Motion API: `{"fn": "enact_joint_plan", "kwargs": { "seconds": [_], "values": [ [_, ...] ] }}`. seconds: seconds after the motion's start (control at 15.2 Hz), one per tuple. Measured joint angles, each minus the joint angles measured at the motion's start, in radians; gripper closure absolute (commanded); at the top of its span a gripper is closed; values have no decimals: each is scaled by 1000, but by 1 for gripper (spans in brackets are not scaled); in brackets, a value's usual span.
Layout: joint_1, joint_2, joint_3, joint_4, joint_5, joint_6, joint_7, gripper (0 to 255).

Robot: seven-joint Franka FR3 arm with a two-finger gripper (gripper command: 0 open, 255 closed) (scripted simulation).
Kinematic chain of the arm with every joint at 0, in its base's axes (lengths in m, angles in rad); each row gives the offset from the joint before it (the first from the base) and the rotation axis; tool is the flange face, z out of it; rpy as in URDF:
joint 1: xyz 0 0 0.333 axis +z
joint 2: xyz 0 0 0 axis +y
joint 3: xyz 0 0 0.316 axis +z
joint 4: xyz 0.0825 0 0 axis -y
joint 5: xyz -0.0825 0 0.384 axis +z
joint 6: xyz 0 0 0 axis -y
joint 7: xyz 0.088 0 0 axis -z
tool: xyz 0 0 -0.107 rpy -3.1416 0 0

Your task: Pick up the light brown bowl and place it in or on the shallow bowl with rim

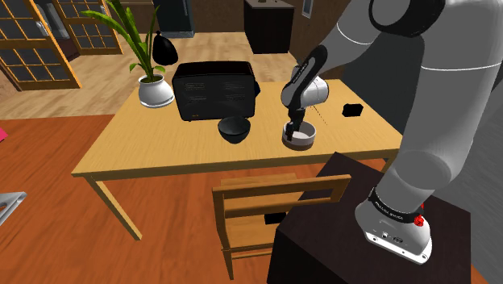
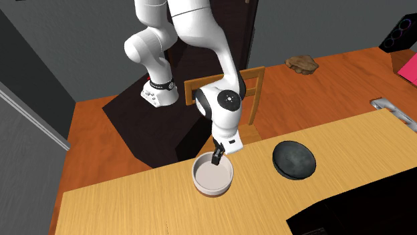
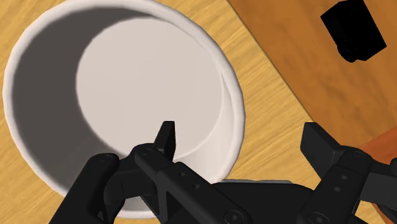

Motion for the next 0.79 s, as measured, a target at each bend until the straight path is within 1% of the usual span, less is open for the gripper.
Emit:
{"fn": "enact_joint_plan", "kwargs": {
  "seconds": [0.2, 0.59, 0.66, 0.79],
  "values": [
    [-9, 39, 13, 0, 21, 37, -16, 0],
    [-12, 49, 17, 1, 26, 47, -19, 0],
    [-12, 49, 17, 1, 26, 47, -19, 255],
    [-12, 49, 17, 1, 26, 47, -19, 255]
  ]
}}
